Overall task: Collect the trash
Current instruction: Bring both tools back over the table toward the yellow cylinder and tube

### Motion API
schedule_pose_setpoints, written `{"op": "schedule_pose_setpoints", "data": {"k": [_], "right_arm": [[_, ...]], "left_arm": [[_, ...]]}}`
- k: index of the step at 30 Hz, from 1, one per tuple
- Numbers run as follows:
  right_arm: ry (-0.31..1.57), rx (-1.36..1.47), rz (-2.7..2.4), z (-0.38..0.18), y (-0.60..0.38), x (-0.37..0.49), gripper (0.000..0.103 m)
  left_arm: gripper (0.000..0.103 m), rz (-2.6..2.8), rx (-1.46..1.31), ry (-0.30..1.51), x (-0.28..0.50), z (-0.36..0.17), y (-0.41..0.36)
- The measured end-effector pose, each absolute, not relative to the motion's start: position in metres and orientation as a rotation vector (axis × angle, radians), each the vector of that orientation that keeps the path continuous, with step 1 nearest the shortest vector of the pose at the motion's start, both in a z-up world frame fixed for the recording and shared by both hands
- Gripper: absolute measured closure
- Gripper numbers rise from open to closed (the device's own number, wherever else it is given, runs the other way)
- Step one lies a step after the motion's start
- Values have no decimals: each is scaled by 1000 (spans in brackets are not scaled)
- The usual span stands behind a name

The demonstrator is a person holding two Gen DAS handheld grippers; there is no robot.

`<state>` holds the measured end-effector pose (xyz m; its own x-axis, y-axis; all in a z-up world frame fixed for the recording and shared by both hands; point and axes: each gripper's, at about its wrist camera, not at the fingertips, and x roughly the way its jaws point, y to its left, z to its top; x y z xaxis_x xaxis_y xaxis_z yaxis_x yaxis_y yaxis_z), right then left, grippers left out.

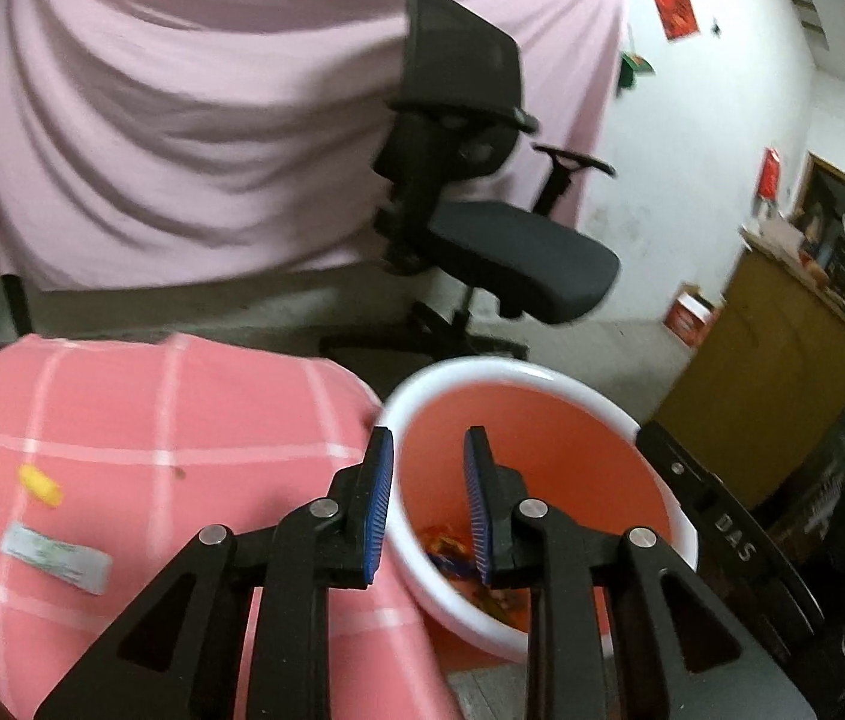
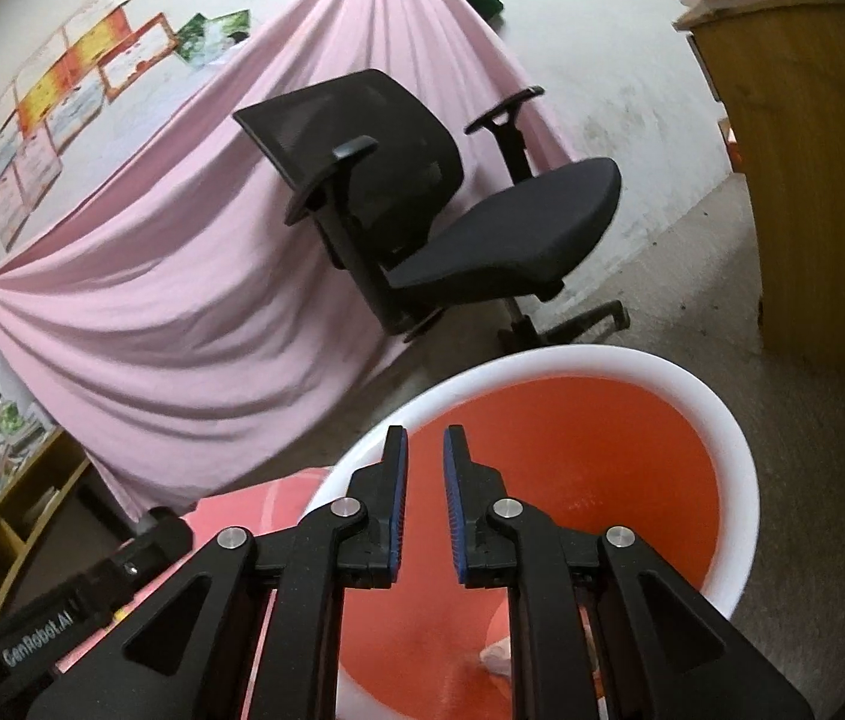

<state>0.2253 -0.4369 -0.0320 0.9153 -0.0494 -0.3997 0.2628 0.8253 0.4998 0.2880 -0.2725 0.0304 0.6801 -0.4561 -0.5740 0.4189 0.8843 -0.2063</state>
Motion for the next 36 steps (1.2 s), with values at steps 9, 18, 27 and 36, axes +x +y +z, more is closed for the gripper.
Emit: {"op": "schedule_pose_setpoints", "data": {"k": [9, 18, 27, 36], "right_arm": [[319, 462, -86, -4, -390, 228, 70], [202, 412, -25, 20, -351, 222, 24], [131, 282, 47, 28, -302, 215, 0], [76, 118, 141, 24, -256, 206, 0]], "left_arm": [[67, -373, -128, 543, 278, 63, -207], [37, -226, -118, 400, 253, 81, -144], [2, -146, -192, 270, 226, 82, -69], [2, -20, -92, 231, 213, 56, -33]]}}
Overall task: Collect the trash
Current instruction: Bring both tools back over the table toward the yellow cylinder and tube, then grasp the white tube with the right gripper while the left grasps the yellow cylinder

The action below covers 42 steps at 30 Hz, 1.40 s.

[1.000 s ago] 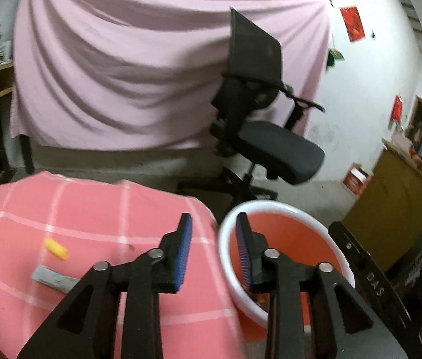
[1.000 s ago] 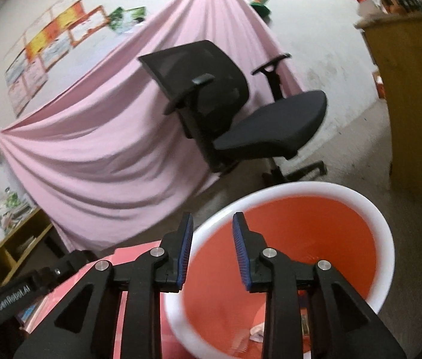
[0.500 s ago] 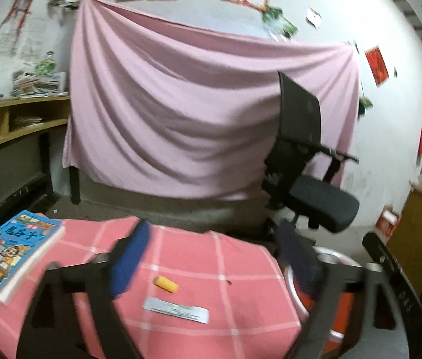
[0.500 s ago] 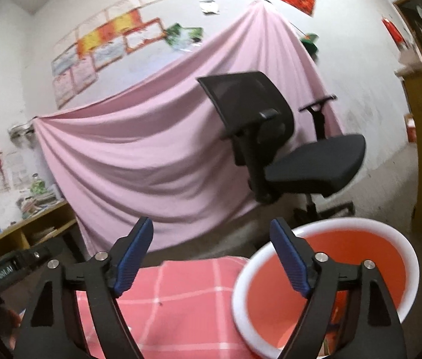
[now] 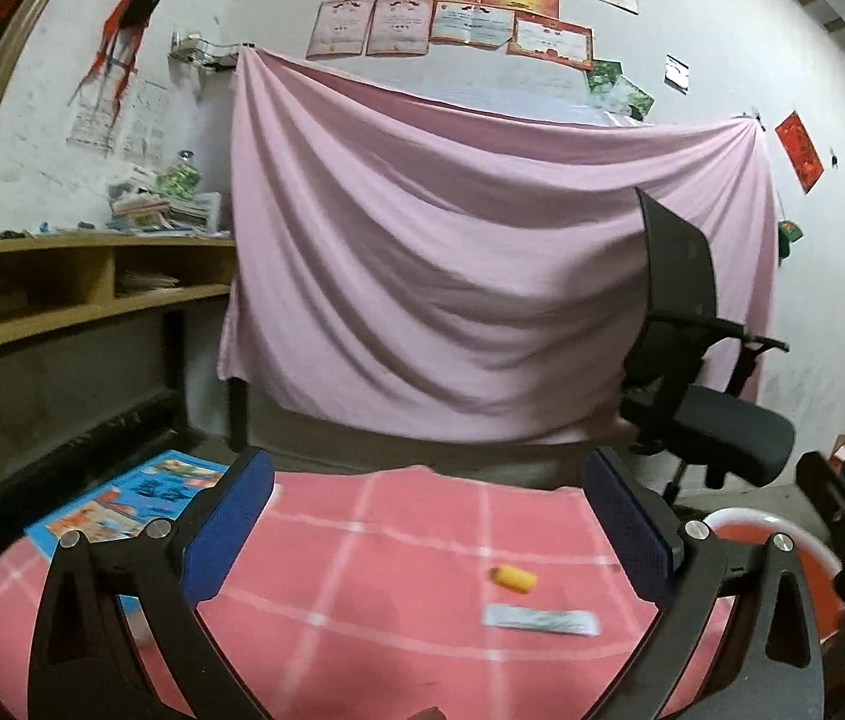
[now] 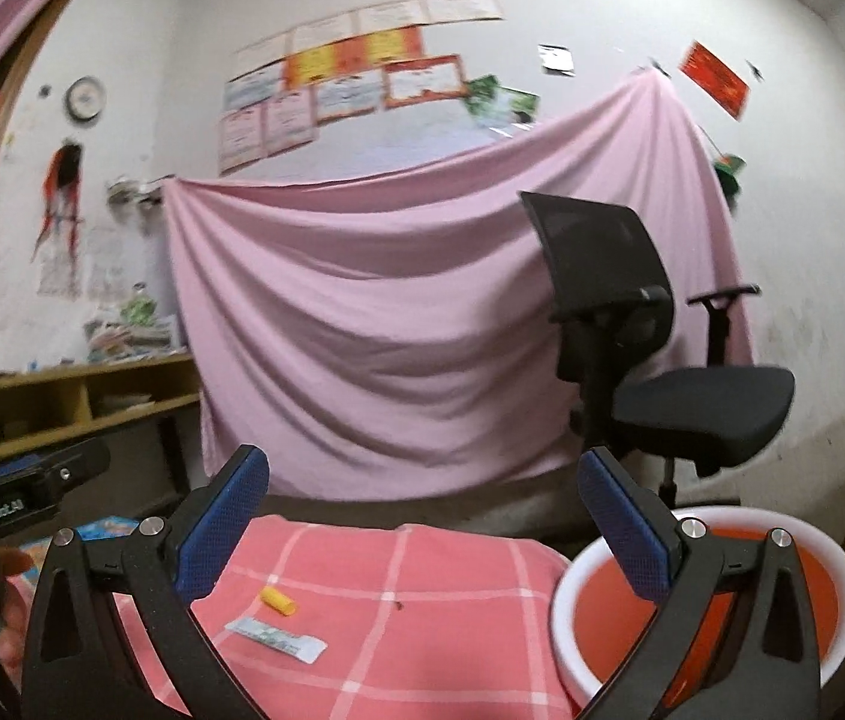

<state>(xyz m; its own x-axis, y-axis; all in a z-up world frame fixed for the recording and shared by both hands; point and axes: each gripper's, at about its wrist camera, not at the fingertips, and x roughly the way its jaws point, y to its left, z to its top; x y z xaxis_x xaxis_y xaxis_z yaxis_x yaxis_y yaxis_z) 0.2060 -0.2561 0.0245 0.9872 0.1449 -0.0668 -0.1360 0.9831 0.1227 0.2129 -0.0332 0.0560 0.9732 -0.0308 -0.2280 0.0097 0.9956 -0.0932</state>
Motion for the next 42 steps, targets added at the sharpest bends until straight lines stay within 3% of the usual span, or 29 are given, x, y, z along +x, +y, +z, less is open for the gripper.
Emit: {"op": "schedule_pose_setpoints", "data": {"k": [7, 13, 22, 25, 30, 34, 37, 39, 42], "right_arm": [[126, 38, 194, 20, -234, 217, 0], [371, -57, 219, 2, -208, 259, 0], [558, -119, 326, -20, -189, 278, 0], [637, -132, 363, -29, -183, 288, 8], [763, -140, 477, -43, -171, 300, 29], [852, -150, 506, -54, -167, 310, 33], [887, -144, 509, -58, -167, 313, 44], [888, -130, 513, -58, -170, 312, 60], [888, -128, 517, -57, -171, 310, 71]], "left_arm": [[2, 33, -40, 261, 216, 29, -16], [2, 60, -90, 373, 236, 15, -3], [2, 37, -146, 525, 257, 0, 3], [2, 17, -169, 611, 270, -8, 6], [2, -84, -210, 741, 290, -22, 9], [3, -101, -214, 819, 305, -31, 10], [3, -101, -208, 844, 311, -33, 9], [3, -103, -206, 846, 313, -33, 9], [3, -101, -187, 858, 316, -35, 6]]}}
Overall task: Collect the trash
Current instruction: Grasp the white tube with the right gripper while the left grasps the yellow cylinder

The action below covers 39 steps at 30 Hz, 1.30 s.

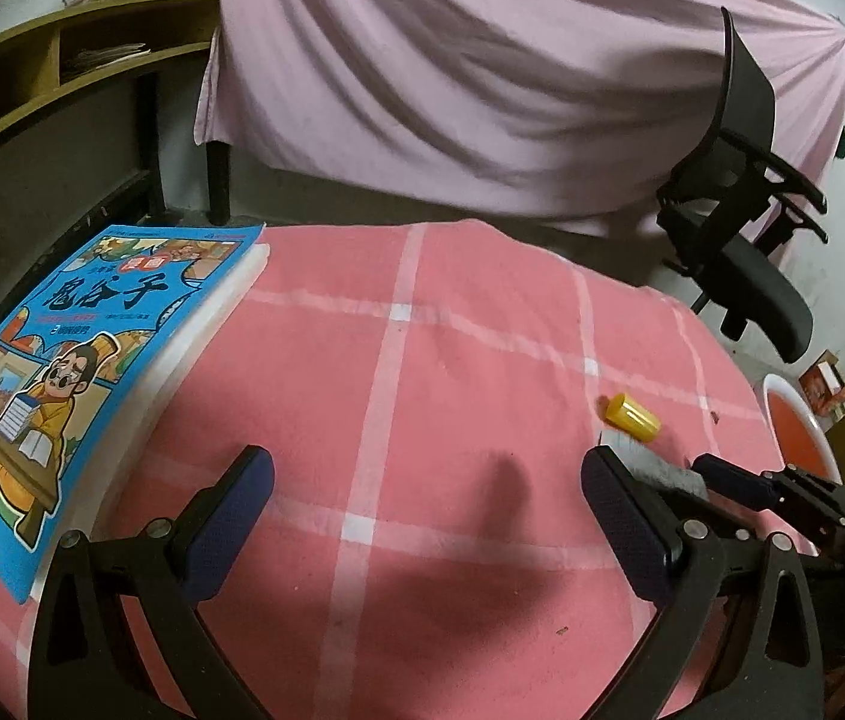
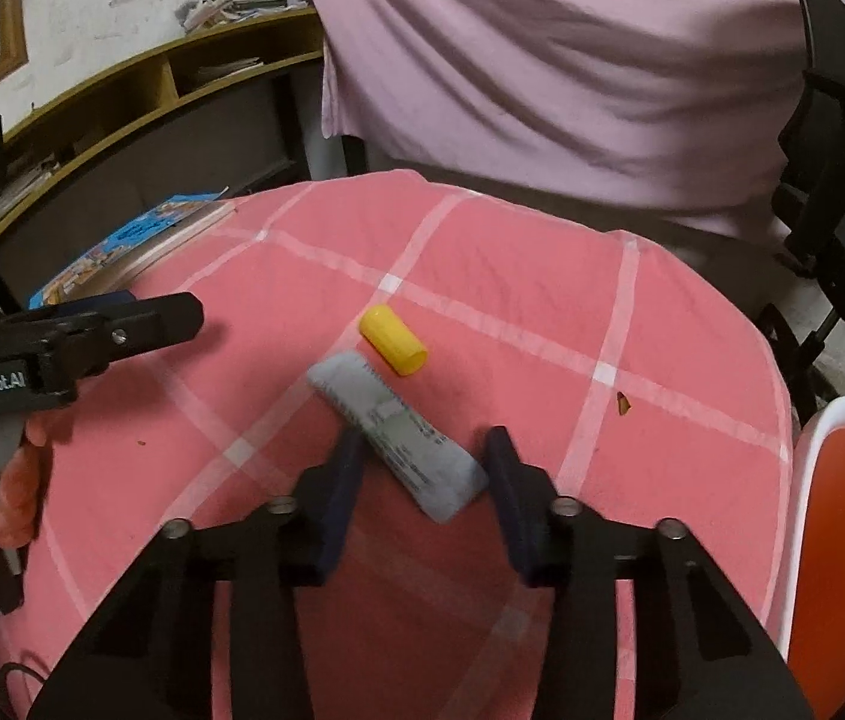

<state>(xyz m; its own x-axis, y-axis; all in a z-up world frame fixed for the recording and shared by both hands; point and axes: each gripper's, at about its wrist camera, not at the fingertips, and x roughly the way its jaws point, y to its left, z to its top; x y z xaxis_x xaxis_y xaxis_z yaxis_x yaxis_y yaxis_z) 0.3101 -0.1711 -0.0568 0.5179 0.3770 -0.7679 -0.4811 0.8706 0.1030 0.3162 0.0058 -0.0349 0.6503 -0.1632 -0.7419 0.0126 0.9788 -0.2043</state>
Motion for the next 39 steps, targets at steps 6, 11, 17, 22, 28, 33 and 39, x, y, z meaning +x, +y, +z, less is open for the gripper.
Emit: {"op": "schedule_pose_setpoints", "data": {"k": [6, 11, 17, 22, 28, 33, 39], "right_arm": [[886, -157, 509, -54, -173, 302, 84], [886, -153, 498, -51, -181, 292, 86], [907, -78, 427, -54, -208, 295, 86], [922, -36, 412, -57, -217, 303, 86], [918, -22, 377, -58, -224, 305, 87], [920, -1, 368, -58, -228, 306, 87], [927, -18, 364, -59, -225, 308, 86]], "left_arm": [[3, -96, -154, 866, 318, -37, 0], [4, -150, -114, 844, 315, -35, -15], [12, -221, -3, 851, 325, -37, -48], [43, -284, 111, 891, 334, -49, -74], [47, -326, 163, 898, 340, -55, -92], [57, -351, 159, 908, 354, -55, -102], [76, -360, 172, 913, 355, -56, -105]]}}
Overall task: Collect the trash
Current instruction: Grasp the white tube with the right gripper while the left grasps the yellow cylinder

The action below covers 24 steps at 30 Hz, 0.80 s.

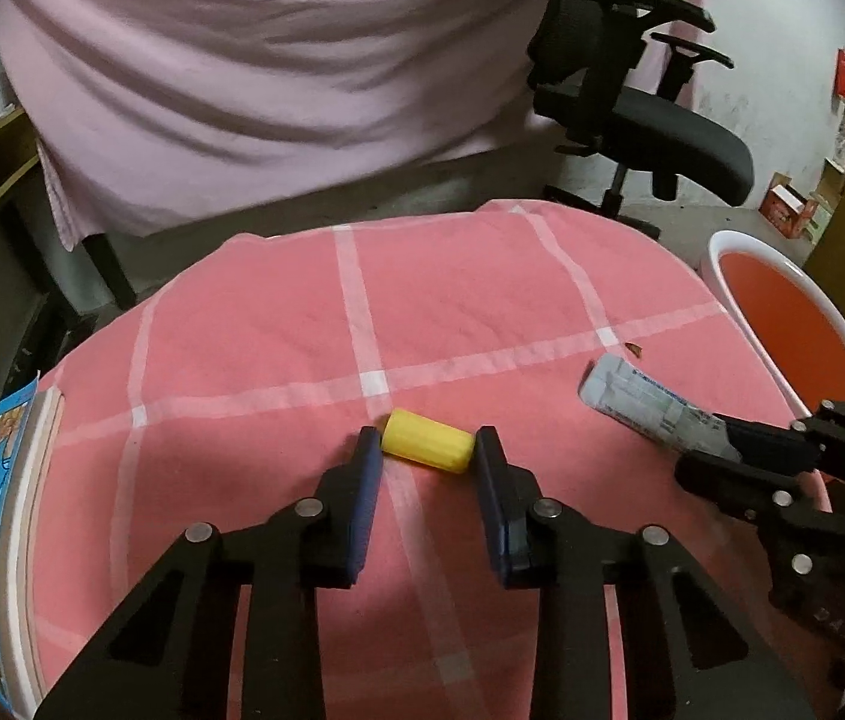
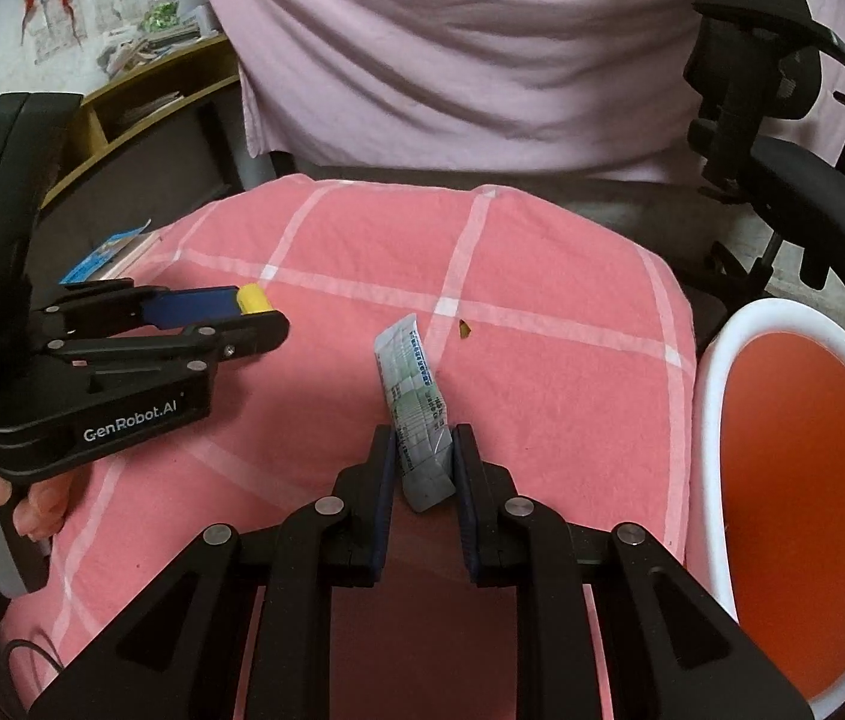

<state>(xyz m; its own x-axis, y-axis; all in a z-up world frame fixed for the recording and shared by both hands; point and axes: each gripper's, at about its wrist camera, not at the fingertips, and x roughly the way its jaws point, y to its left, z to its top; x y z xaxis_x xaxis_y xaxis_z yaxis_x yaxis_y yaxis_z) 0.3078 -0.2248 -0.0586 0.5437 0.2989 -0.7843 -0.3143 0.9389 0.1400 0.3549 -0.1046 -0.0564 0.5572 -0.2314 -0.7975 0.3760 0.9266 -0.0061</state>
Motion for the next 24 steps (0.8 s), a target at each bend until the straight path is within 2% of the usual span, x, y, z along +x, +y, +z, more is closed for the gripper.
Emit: {"op": "schedule_pose_setpoints", "data": {"k": [4, 6, 10, 13, 14, 19, 24], "right_arm": [[933, -37, 372, -59, -220, 313, 81], [936, -38, 382, -60, -218, 317, 75], [940, -26, 385, -62, -218, 324, 74], [932, -49, 383, -61, -214, 323, 78], [926, -58, 385, -61, -213, 321, 86], [856, -127, 362, -52, -204, 309, 86], [703, -155, 279, -35, -207, 289, 86]], "left_arm": [[76, -360, 192, 902, 349, -56, -108], [76, -352, 196, 893, 343, -55, -106], [76, -329, 142, 895, 338, -56, -94], [76, -311, 77, 886, 333, -52, -82], [76, -307, 57, 868, 329, -49, -78], [76, -285, 35, 662, 297, -20, -68], [76, -258, -13, 540, 274, -5, -64]]}}
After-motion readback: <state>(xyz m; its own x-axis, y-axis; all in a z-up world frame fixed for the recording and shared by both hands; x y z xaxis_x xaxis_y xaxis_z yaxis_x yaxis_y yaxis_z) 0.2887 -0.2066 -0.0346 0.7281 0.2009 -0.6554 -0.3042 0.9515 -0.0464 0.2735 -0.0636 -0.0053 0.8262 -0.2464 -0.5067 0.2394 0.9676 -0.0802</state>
